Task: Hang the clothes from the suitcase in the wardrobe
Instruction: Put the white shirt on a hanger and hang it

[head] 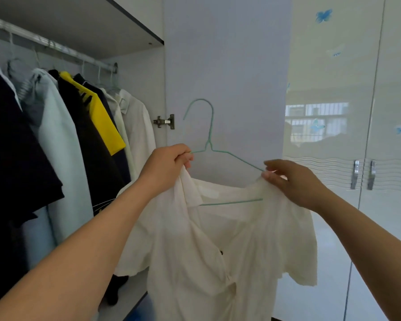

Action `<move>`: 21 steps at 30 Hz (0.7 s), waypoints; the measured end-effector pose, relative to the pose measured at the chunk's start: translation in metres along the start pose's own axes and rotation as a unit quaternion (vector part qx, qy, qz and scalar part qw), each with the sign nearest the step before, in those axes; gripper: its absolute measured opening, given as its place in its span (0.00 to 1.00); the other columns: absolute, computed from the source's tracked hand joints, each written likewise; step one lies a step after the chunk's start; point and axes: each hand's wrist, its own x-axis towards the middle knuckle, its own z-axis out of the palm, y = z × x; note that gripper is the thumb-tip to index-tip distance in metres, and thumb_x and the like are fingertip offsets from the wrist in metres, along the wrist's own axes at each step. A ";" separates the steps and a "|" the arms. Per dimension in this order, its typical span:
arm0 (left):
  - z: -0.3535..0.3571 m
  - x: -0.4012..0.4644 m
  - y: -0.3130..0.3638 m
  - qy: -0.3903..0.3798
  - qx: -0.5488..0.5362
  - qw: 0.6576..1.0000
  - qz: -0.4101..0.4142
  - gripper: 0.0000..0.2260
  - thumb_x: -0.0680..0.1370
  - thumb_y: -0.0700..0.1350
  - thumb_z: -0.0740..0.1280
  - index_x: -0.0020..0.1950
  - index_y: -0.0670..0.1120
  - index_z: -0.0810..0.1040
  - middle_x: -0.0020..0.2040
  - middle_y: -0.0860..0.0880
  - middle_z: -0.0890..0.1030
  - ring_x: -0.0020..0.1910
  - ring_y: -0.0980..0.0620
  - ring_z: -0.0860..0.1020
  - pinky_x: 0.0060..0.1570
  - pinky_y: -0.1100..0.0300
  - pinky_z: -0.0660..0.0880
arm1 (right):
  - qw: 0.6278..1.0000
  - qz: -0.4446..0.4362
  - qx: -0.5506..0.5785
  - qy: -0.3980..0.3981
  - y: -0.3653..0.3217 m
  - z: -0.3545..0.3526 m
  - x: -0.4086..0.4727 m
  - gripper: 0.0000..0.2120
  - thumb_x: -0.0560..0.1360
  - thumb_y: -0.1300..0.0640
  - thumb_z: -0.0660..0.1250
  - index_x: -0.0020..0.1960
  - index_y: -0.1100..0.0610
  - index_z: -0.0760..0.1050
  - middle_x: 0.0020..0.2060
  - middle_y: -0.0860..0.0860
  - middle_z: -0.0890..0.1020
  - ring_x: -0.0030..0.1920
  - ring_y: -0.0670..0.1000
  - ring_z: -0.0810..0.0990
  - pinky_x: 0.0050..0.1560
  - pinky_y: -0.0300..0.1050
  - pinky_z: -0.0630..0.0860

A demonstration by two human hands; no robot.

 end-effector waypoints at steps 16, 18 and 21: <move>0.009 -0.013 -0.011 -0.034 0.196 0.975 -0.102 0.14 0.82 0.44 0.58 0.36 0.50 0.68 0.37 0.55 0.74 0.39 0.50 0.71 0.33 0.58 0.64 | 0.993 -0.036 0.108 -0.002 0.000 0.023 0.019 0.12 0.78 0.53 0.65 0.47 0.59 0.83 0.36 0.52 0.80 0.36 0.44 0.75 0.37 0.27 0.67; 0.005 -0.008 -0.002 -0.025 0.195 0.974 -0.113 0.12 0.83 0.44 0.57 0.40 0.51 0.72 0.43 0.55 0.78 0.41 0.52 0.73 0.34 0.60 0.66 | 0.993 -0.046 0.108 -0.026 0.000 0.011 0.022 0.11 0.78 0.51 0.65 0.48 0.56 0.83 0.38 0.49 0.81 0.38 0.43 0.76 0.38 0.25 0.67; 0.006 -0.009 0.005 -0.008 0.151 0.979 -0.137 0.10 0.83 0.44 0.58 0.44 0.50 0.75 0.46 0.54 0.79 0.43 0.55 0.74 0.37 0.69 0.67 | 0.991 -0.063 0.118 -0.008 0.001 0.002 0.027 0.11 0.77 0.52 0.66 0.49 0.57 0.83 0.42 0.51 0.82 0.43 0.48 0.78 0.40 0.24 0.67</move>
